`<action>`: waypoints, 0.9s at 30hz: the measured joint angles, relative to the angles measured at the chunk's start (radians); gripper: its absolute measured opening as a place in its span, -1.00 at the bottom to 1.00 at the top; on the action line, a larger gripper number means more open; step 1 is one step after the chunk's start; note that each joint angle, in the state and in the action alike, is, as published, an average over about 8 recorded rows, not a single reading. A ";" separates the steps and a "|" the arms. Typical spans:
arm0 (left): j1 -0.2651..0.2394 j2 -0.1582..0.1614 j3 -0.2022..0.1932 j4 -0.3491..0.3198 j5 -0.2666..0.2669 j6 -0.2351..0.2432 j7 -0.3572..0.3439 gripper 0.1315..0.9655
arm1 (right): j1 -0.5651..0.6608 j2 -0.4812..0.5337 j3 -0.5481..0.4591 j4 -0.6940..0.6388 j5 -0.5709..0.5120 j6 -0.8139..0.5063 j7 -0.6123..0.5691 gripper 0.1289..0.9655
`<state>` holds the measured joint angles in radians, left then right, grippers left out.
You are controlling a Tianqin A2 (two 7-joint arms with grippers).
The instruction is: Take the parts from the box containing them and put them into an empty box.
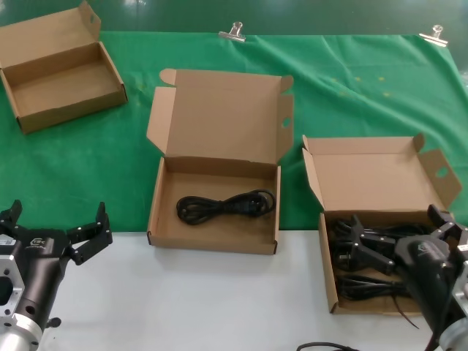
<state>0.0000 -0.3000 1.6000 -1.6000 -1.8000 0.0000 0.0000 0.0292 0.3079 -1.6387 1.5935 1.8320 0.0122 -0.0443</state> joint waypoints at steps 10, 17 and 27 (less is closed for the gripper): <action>0.000 0.000 0.000 0.000 0.000 0.000 0.000 1.00 | 0.000 0.000 0.000 0.000 0.000 0.000 0.000 1.00; 0.000 0.000 0.000 0.000 0.000 0.000 0.000 1.00 | 0.000 0.000 0.000 0.000 0.000 0.000 0.000 1.00; 0.000 0.000 0.000 0.000 0.000 0.000 0.000 1.00 | 0.000 0.000 0.000 0.000 0.000 0.000 0.000 1.00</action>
<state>0.0000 -0.3000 1.6000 -1.6000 -1.8000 0.0000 0.0000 0.0292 0.3079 -1.6387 1.5935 1.8320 0.0122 -0.0443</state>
